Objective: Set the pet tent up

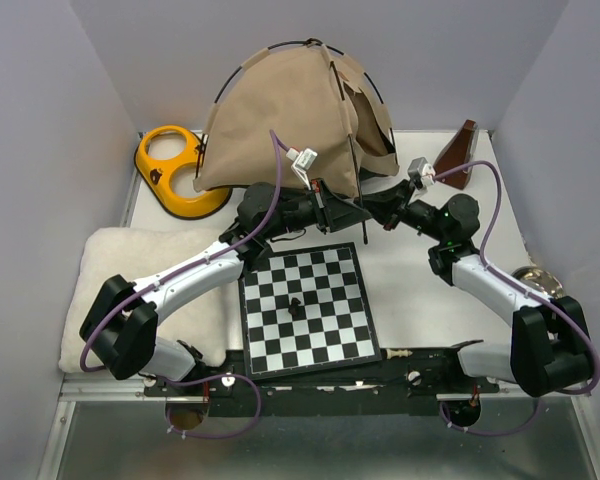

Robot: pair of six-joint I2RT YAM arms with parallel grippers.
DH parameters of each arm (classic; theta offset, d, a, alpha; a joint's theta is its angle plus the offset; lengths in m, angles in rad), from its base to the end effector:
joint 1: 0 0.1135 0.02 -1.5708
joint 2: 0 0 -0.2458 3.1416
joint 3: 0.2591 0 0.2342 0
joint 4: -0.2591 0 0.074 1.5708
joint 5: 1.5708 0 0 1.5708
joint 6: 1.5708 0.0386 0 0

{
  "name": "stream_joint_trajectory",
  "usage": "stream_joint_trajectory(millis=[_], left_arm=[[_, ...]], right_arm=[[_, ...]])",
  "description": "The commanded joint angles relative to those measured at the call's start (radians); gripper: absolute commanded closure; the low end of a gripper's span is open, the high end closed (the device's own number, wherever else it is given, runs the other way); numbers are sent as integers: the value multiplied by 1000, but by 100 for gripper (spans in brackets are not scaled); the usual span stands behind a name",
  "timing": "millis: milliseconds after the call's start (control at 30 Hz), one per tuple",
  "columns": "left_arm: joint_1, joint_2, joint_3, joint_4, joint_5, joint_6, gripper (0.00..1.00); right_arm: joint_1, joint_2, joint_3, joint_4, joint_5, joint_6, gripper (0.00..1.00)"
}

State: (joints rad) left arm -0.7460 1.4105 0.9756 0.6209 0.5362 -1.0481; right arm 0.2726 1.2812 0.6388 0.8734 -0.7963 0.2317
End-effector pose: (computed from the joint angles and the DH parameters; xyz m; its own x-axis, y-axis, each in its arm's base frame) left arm 0.2192 -0.2294 0.3350 -0.7572 -0.3144 -0.5725 0.5930 0.0363 -0.8044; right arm 0.2481 0.0980 0.2846 0.0175 0.1716 -0.9850 -0.8861 0.4591 0.0643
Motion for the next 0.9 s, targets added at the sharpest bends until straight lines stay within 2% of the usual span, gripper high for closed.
stream_joint_trajectory(millis=[0, 200, 367, 567, 667, 867], left_arm=[[13, -15, 43, 43, -7, 69, 100], [63, 2, 109, -76, -117, 273, 100], [115, 65, 182, -104, -179, 385, 100], [129, 148, 270, -67, -210, 399, 100], [123, 169, 267, 0, -176, 370, 100], [129, 199, 311, 14, -225, 399, 100]], right_arm=[[10, -2, 22, 1, 3, -32, 99], [11, -40, 16, -80, 3, -78, 99], [19, -75, 2, -142, -3, -126, 99], [40, -102, -21, -183, -3, -153, 99], [46, -106, -24, -192, 6, -164, 99], [69, -128, -48, -223, 19, -201, 99]])
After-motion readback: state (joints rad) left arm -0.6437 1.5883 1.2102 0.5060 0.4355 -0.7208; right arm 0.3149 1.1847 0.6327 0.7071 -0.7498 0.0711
